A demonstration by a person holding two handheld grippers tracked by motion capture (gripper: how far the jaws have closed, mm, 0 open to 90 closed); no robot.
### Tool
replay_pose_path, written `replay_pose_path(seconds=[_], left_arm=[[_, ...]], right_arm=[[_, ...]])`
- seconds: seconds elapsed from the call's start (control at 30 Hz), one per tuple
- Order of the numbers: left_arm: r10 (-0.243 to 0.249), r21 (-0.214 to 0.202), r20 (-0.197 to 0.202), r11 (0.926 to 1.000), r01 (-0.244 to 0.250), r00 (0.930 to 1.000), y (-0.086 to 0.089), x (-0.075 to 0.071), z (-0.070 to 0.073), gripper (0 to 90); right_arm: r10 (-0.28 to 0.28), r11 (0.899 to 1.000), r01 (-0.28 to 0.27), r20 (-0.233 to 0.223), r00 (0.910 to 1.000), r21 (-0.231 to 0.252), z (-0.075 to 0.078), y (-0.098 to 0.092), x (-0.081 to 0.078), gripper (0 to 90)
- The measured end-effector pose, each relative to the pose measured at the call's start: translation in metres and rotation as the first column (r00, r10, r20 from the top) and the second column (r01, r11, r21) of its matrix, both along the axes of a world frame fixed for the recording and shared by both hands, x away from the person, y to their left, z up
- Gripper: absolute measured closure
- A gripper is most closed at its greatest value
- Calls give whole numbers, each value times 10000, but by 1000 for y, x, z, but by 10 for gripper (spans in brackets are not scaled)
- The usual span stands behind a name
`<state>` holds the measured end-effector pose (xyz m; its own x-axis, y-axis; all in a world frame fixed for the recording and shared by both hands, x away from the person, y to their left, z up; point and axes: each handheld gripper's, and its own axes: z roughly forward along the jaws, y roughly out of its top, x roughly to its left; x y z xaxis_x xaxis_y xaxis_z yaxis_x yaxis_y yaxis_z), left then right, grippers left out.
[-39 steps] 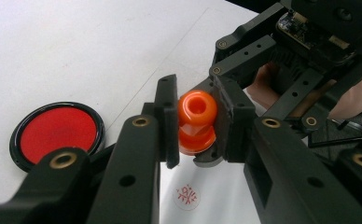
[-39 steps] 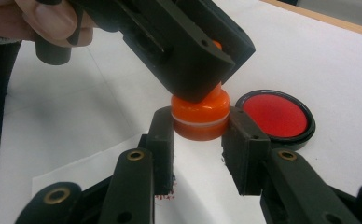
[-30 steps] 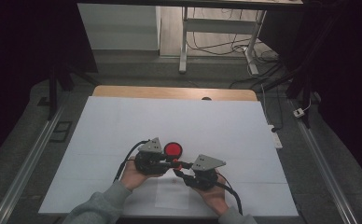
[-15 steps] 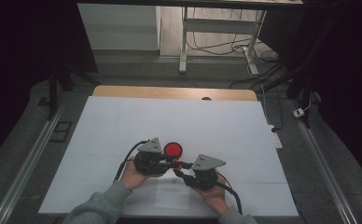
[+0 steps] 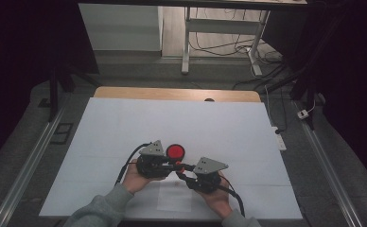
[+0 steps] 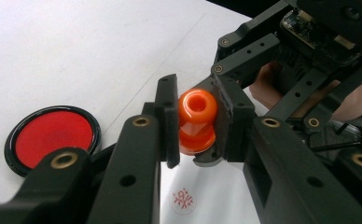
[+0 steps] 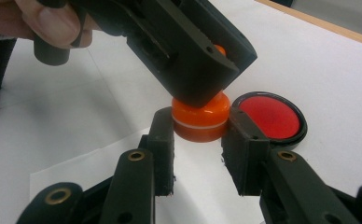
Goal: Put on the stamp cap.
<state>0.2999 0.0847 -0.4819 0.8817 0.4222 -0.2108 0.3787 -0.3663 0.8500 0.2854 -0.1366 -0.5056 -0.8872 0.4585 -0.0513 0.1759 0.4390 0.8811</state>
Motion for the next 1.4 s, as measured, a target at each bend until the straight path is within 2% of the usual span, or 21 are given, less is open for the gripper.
replay_pose_path(seconds=[0.17,0.27,0.73,0.97,1.1,1.33,1.4], left_arm=[[99,66,25,9999,-99,9999,-2,-2,-4,727],[143,76,42,9999,-143,9999,-3,-2,-5,727],[61,201,57,9998,-62,10000,-2,-1,-4,725],[91,123,217,9999,-93,9997,-2,-2,-4,724],[115,72,197,9999,-116,9997,-2,-2,-4,724],[125,13,189,9999,-126,9997,-1,-1,-3,724],[143,-110,186,9998,-141,9997,0,-1,-2,724]], right_arm=[[30,9993,-30,-1,10000,-383,-1,1,1,650],[67,9991,-70,-73,10000,-424,-1,1,1,649],[170,9995,-177,-241,9996,-263,-3,0,3,644],[80,9999,-82,-174,9998,-92,-3,0,3,639],[63,9998,-66,-176,9998,-188,-2,-1,3,637],[66,9999,-67,-174,9998,-86,-3,-1,3,630],[68,9999,-70,-220,9997,-82,-3,-1,4,620]])
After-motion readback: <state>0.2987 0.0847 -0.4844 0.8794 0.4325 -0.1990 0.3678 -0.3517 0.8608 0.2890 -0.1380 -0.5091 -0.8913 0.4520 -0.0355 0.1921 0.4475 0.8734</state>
